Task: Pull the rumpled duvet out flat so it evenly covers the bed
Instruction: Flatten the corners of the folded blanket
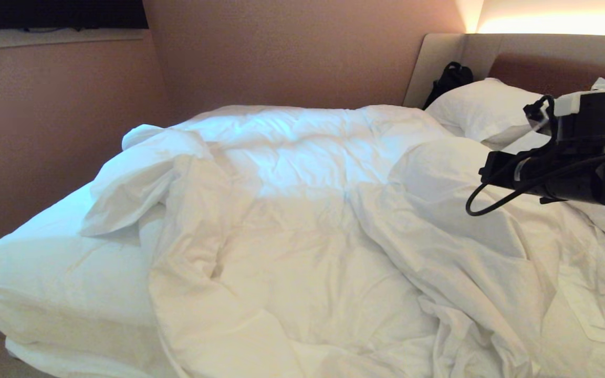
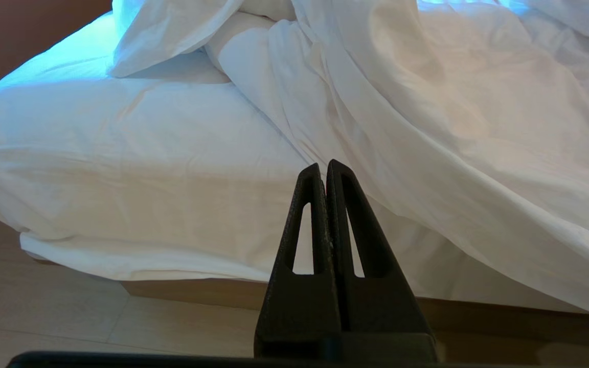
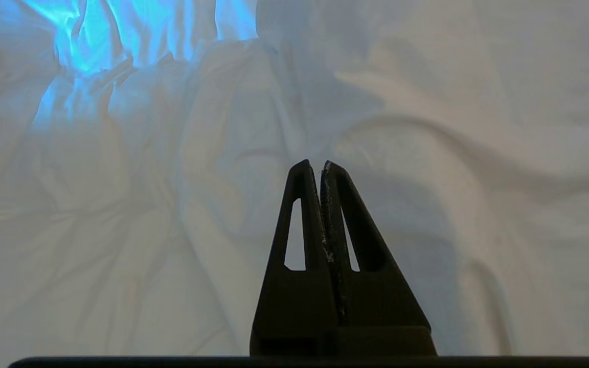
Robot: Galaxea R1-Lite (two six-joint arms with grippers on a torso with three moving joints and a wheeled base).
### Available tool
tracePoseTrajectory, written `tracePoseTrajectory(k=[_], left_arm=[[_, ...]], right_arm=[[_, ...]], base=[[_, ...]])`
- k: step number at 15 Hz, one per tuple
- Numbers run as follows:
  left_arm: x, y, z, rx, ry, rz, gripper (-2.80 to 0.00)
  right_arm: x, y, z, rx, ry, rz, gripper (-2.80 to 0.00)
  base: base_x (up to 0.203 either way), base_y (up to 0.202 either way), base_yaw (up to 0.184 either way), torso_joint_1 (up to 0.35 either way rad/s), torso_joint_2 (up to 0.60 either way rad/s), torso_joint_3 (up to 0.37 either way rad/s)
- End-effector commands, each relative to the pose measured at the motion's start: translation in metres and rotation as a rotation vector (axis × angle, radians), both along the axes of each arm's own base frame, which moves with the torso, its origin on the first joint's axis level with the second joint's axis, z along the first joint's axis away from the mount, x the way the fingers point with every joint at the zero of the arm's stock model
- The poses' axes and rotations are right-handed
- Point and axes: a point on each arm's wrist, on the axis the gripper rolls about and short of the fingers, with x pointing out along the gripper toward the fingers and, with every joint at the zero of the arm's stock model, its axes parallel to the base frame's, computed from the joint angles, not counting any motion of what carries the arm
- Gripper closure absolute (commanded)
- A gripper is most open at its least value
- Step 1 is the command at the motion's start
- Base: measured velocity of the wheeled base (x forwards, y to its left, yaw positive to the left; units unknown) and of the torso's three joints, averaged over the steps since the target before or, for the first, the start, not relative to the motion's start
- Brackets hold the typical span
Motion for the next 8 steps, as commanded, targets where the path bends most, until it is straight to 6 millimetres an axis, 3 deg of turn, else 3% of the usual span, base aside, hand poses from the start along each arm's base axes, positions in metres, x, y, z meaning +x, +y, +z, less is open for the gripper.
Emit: tracePoseTrajectory(k=[1,8], left_arm=[[0.0000,0.0000,-0.0001,0.000,0.000,0.001,0.00],[0.0000,0.0000,-0.0001,0.000,0.000,0.001,0.00]], right_arm=[[0.0039,0.0007,-0.0048,0.000,0.013,0.000,0.00],[0.0131,0.0019,-0.0130,0.023,0.011,-0.003,0.00]], base=[[0.000,0.000,0.000,0.000,0.00,0.000],[0.000,0.000,0.000,0.000,0.00,0.000]])
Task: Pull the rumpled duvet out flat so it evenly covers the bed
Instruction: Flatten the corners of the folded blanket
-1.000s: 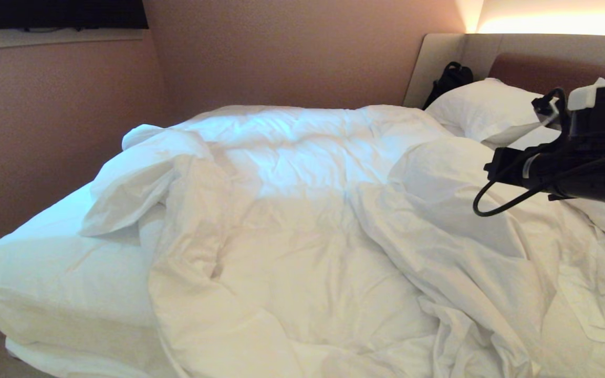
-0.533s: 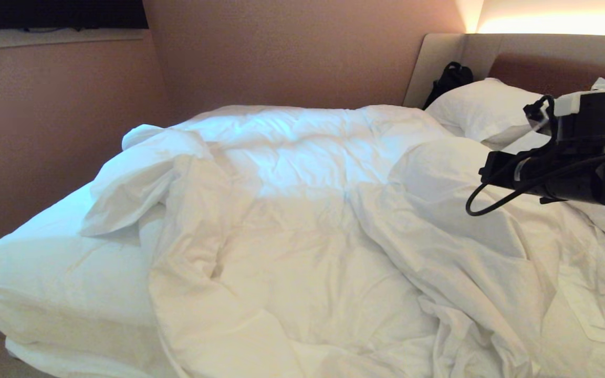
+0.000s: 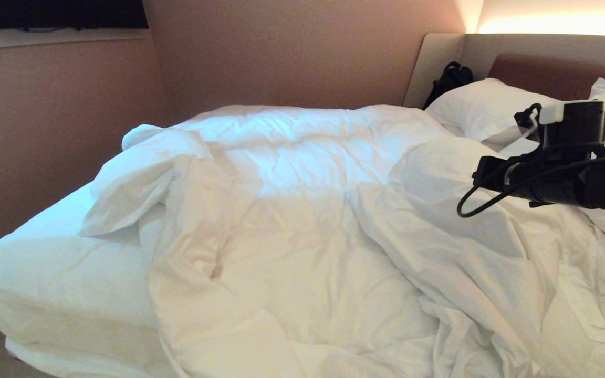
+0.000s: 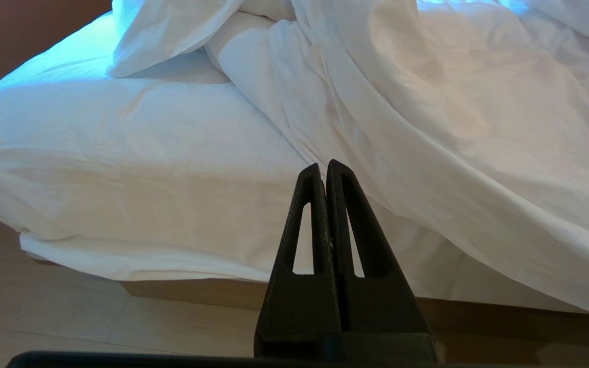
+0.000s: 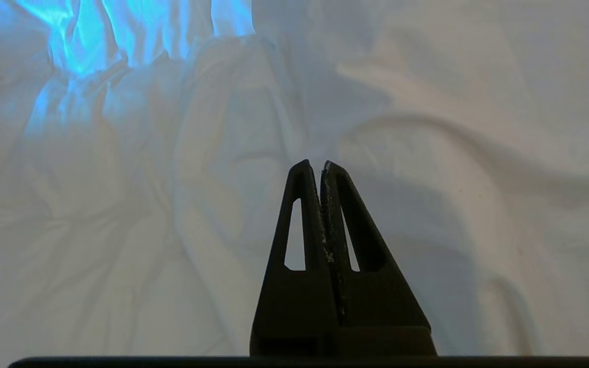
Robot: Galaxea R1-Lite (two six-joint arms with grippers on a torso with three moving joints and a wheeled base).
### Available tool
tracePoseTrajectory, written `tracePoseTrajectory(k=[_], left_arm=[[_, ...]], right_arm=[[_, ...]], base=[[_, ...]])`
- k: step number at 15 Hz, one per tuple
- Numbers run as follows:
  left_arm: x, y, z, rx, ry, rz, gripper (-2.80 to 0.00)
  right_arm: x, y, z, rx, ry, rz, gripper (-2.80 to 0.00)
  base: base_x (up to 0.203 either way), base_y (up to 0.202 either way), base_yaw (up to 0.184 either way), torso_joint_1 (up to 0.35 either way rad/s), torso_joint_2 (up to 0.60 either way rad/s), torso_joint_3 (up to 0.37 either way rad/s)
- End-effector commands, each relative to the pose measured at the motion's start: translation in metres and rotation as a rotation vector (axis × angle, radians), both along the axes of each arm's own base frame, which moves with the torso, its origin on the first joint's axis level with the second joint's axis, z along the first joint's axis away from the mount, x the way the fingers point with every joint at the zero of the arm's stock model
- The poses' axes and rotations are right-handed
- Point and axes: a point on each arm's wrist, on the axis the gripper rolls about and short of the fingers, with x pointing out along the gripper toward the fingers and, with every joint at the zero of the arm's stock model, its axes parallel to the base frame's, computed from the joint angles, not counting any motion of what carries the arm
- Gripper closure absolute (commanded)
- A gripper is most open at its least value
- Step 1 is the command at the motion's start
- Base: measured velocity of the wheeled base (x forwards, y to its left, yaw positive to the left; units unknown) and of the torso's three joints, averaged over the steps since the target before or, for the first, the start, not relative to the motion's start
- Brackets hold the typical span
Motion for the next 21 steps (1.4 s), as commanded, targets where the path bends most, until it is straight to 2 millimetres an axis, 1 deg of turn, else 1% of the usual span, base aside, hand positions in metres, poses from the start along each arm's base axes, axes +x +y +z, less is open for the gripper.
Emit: tracePoseTrajectory(k=[1,9,12,14,15,17,18,19,21], left_arm=[[0.000,0.000,0.000,0.000,0.000,0.000,0.00],[0.000,0.000,0.000,0.000,0.000,0.000,0.00],[0.000,0.000,0.000,0.000,0.000,0.001,0.00],[0.000,0.000,0.000,0.000,0.000,0.001,0.00],[0.000,0.000,0.000,0.000,0.000,0.001,0.00],[0.000,0.000,0.000,0.000,0.000,0.001,0.00],[0.000,0.000,0.000,0.000,0.000,0.000,0.00],[0.000,0.000,0.000,0.000,0.000,0.000,0.00],[0.000,0.000,0.000,0.000,0.000,0.001,0.00]], right_arm=[[0.001,0.000,-0.002,0.003,0.004,0.002,0.00],[0.002,-0.001,-0.005,-0.001,0.012,-0.006,0.00],[0.008,-0.007,-0.011,-0.012,0.029,-0.028,0.00],[0.008,-0.008,-0.012,-0.014,0.032,-0.030,0.00],[0.013,-0.011,-0.017,-0.016,0.045,-0.036,0.00],[0.016,-0.014,-0.020,-0.015,0.053,-0.047,0.00],[0.017,-0.014,-0.021,-0.015,0.052,-0.048,-1.21],[0.019,-0.015,-0.023,-0.016,0.049,-0.050,-2.80],[0.022,-0.015,-0.026,-0.017,0.057,-0.051,-2.80]], base=[[0.000,0.000,0.000,0.000,0.00,0.000],[0.000,0.000,0.000,0.000,0.00,0.000],[0.000,0.000,0.000,0.000,0.00,0.000],[0.000,0.000,0.000,0.000,0.00,0.000],[0.000,0.000,0.000,0.000,0.00,0.000],[0.000,0.000,0.000,0.000,0.00,0.000],[0.000,0.000,0.000,0.000,0.00,0.000],[0.000,0.000,0.000,0.000,0.00,0.000],[0.000,0.000,0.000,0.000,0.00,0.000]])
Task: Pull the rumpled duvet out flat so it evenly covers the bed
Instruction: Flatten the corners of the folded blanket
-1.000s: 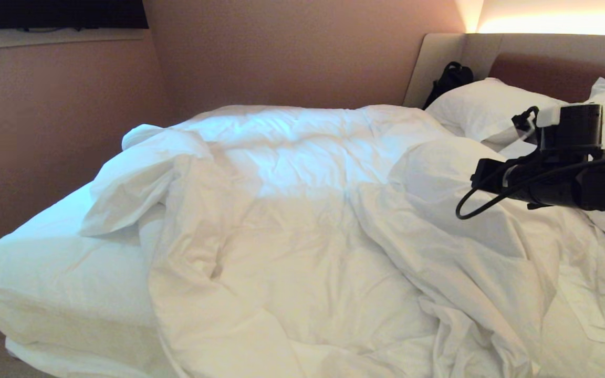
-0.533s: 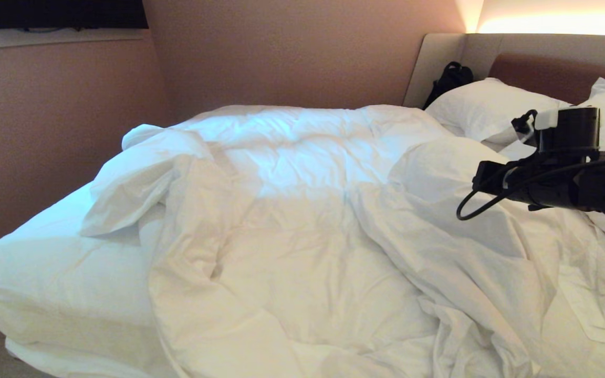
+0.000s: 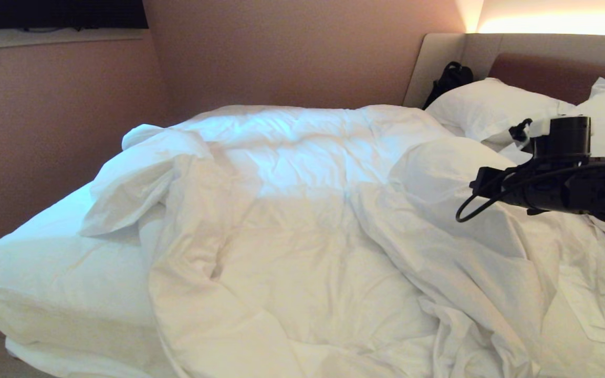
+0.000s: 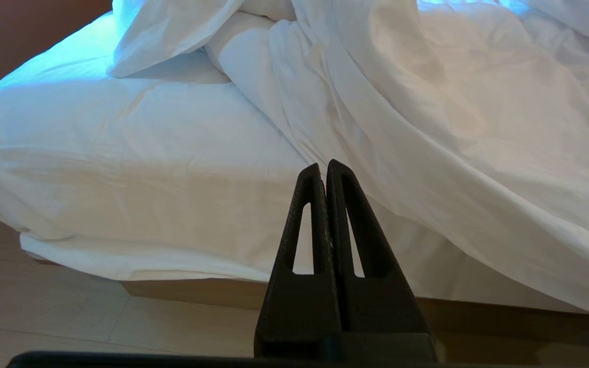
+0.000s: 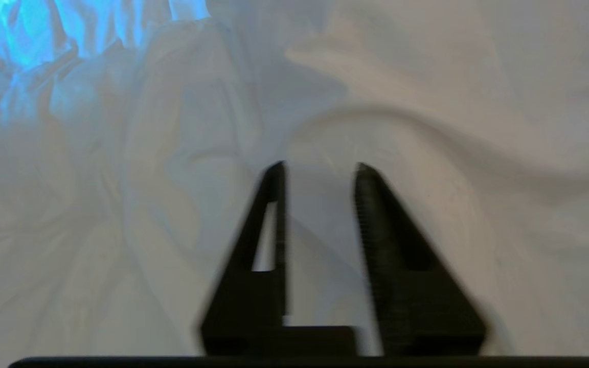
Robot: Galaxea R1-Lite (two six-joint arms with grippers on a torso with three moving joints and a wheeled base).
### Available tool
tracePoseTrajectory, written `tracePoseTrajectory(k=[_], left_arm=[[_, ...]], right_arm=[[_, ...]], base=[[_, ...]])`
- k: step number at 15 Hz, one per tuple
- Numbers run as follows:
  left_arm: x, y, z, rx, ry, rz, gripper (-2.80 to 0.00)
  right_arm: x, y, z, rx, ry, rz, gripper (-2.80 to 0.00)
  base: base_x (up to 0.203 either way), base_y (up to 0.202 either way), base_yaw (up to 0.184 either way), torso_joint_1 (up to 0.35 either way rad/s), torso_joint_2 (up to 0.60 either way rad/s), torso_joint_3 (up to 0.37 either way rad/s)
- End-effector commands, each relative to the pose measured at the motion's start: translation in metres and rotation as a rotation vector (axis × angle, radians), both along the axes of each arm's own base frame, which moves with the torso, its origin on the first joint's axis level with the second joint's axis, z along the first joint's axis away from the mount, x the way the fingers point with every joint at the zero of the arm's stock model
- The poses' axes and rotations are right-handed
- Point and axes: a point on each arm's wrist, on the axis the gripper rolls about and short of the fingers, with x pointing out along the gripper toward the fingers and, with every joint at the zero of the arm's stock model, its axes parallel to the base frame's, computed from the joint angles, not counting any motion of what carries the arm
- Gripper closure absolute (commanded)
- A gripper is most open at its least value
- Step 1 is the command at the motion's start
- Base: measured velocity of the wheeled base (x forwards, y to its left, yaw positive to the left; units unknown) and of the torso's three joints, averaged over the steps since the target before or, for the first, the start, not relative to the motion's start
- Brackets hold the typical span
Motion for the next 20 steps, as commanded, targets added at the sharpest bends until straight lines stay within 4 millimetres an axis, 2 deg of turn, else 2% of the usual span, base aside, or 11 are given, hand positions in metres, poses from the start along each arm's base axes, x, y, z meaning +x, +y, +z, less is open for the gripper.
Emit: tracePoseTrajectory(k=[1,8,15,20], left_arm=[[0.000,0.000,0.000,0.000,0.000,0.001,0.00],[0.000,0.000,0.000,0.000,0.000,0.001,0.00],[0.000,0.000,0.000,0.000,0.000,-0.001,0.00],[0.000,0.000,0.000,0.000,0.000,0.001,0.00]], right_arm=[[0.004,0.000,-0.006,-0.001,0.013,-0.003,-2.80],[0.011,-0.006,-0.020,-0.039,0.053,-0.005,-2.80],[0.013,-0.010,-0.024,-0.063,0.066,-0.011,-2.80],[0.018,-0.012,-0.036,-0.126,0.102,-0.050,-2.80]], base=[[0.000,0.000,0.000,0.000,0.00,0.000],[0.000,0.000,0.000,0.000,0.00,0.000],[0.000,0.000,0.000,0.000,0.00,0.000],[0.000,0.000,0.000,0.000,0.00,0.000]])
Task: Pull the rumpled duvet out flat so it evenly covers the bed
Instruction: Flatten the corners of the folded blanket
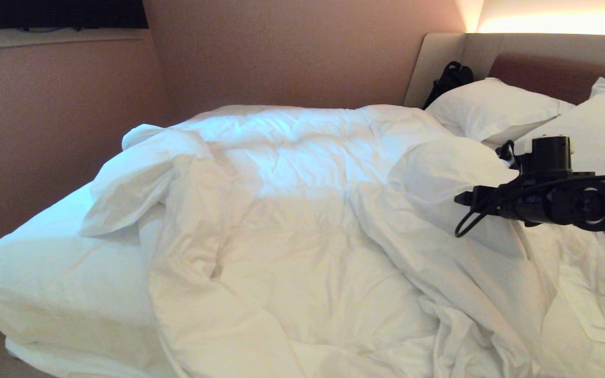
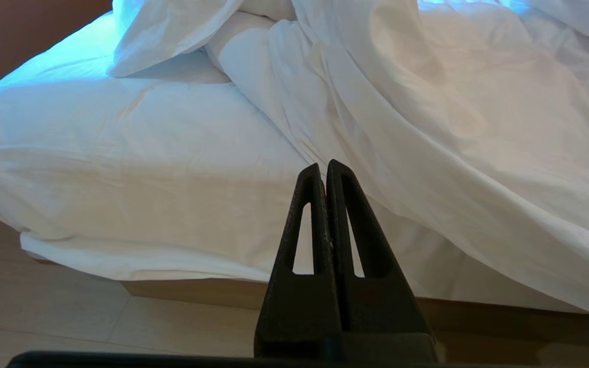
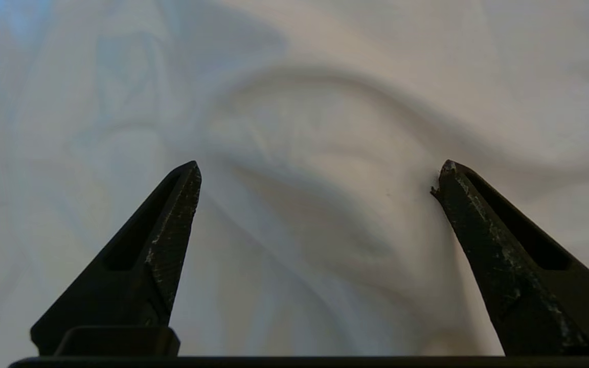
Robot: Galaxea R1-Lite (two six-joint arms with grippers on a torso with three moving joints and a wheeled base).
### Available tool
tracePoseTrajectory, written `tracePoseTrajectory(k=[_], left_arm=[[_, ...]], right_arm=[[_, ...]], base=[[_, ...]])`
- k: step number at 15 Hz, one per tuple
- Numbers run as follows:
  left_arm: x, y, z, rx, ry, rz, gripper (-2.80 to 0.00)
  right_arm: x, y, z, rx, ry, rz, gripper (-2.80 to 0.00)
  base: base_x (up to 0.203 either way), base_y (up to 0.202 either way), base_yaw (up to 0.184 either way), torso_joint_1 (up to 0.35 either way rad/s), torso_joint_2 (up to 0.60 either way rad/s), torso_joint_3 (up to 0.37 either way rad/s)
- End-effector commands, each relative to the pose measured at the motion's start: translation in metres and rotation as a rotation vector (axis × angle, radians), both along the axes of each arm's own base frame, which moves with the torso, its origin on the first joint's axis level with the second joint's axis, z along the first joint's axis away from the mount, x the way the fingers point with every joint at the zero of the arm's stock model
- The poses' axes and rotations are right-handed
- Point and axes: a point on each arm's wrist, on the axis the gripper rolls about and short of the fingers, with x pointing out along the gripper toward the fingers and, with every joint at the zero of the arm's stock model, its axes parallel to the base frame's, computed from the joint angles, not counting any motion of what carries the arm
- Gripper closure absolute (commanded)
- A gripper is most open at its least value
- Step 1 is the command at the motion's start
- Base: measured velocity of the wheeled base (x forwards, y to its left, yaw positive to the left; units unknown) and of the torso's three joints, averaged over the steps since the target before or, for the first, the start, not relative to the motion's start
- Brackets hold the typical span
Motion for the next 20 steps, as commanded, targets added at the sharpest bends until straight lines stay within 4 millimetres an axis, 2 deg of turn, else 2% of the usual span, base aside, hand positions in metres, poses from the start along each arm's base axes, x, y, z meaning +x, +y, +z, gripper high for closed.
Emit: tracePoseTrajectory(k=[1,20], left_arm=[[0.000,0.000,0.000,0.000,0.000,0.001,0.00],[0.000,0.000,0.000,0.000,0.000,0.000,0.00]], right_arm=[[0.002,0.000,-0.004,-0.014,0.011,-0.015,-2.80],[0.009,0.000,-0.017,-0.016,0.043,-0.016,-2.80]], base=[[0.000,0.000,0.000,0.000,0.00,0.000],[0.000,0.000,0.000,0.000,0.00,0.000]])
